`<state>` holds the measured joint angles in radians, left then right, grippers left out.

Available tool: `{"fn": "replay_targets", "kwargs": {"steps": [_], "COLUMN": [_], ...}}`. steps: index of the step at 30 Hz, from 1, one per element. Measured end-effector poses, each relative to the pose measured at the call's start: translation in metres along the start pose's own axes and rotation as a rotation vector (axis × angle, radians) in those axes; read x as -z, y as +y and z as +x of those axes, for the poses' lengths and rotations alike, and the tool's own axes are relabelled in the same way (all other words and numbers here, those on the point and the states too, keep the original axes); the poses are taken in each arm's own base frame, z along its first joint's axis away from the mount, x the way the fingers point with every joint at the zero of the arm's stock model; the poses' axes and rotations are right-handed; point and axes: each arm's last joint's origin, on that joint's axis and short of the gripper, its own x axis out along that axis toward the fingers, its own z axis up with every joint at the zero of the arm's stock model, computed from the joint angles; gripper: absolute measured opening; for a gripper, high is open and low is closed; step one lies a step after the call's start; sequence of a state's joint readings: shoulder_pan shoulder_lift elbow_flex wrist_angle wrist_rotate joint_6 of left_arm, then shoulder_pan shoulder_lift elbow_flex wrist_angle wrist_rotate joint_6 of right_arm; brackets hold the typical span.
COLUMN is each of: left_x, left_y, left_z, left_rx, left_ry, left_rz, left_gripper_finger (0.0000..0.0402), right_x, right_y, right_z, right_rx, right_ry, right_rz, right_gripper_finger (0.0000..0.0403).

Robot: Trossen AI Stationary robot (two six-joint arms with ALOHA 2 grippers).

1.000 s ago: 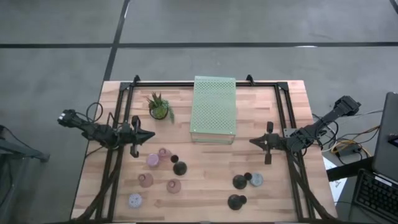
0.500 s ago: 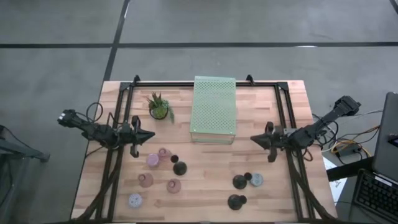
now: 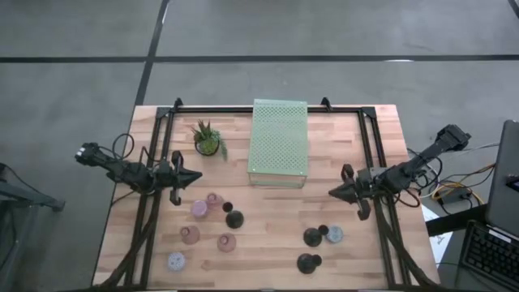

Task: Pick & Place candle stick holders
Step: Put the top right black candle holder on the shelf

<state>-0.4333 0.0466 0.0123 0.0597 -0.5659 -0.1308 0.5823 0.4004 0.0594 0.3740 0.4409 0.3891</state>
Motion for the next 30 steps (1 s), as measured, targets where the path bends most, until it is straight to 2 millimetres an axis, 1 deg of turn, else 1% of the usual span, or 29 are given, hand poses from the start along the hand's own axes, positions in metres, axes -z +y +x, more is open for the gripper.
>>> {"fn": "replay_targets", "kwargs": {"steps": [3, 5, 8, 13, 17, 20, 22, 26, 30], "left_x": [0.0, 0.0, 0.0, 0.0, 0.0, 0.0, 0.0, 0.0, 0.0], "left_y": [0.0, 0.0, 0.0, 0.0, 0.0, 0.0, 0.0, 0.0, 0.0], "left_z": [0.0, 0.0, 0.0, 0.0, 0.0, 0.0, 0.0, 0.0, 0.0], "left_rx": [0.0, 0.0, 0.0, 0.0, 0.0, 0.0, 0.0, 0.0, 0.0], "left_ry": [0.0, 0.0, 0.0, 0.0, 0.0, 0.0, 0.0, 0.0, 0.0], "left_rz": [0.0, 0.0, 0.0, 0.0, 0.0, 0.0, 0.0, 0.0, 0.0], "left_gripper_finger": [0.0012, 0.0012, 0.0012, 0.0012, 0.0012, 0.0012, 0.0012, 0.0012, 0.0012], "right_x": [-0.007, -0.012, -0.017, -0.02, -0.01, -0.002, 0.003, 0.01, 0.021], "right_y": [0.004, 0.006, 0.013, 0.025, 0.031, 0.038, 0.044, 0.055, 0.056], "right_z": [0.001, 0.001, 0.004, 0.011, 0.017, 0.022, 0.025, 0.033, 0.041], "right_rx": [0.028, 0.057, 0.016, -0.06, -0.086, -0.098, -0.121, -0.169, -0.105], "right_ry": [0.128, 0.195, 0.257, 0.33, 0.423, 0.47, 0.479, 0.441, 0.462], "right_rz": [-0.033, -0.033, -0.025, -0.035, -0.042, -0.038, -0.044, -0.057, -0.108], "right_gripper_finger": [0.0016, 0.0031, 0.0063, 0.0126, 0.016, 0.0174, 0.018, 0.0182, 0.0183]}}
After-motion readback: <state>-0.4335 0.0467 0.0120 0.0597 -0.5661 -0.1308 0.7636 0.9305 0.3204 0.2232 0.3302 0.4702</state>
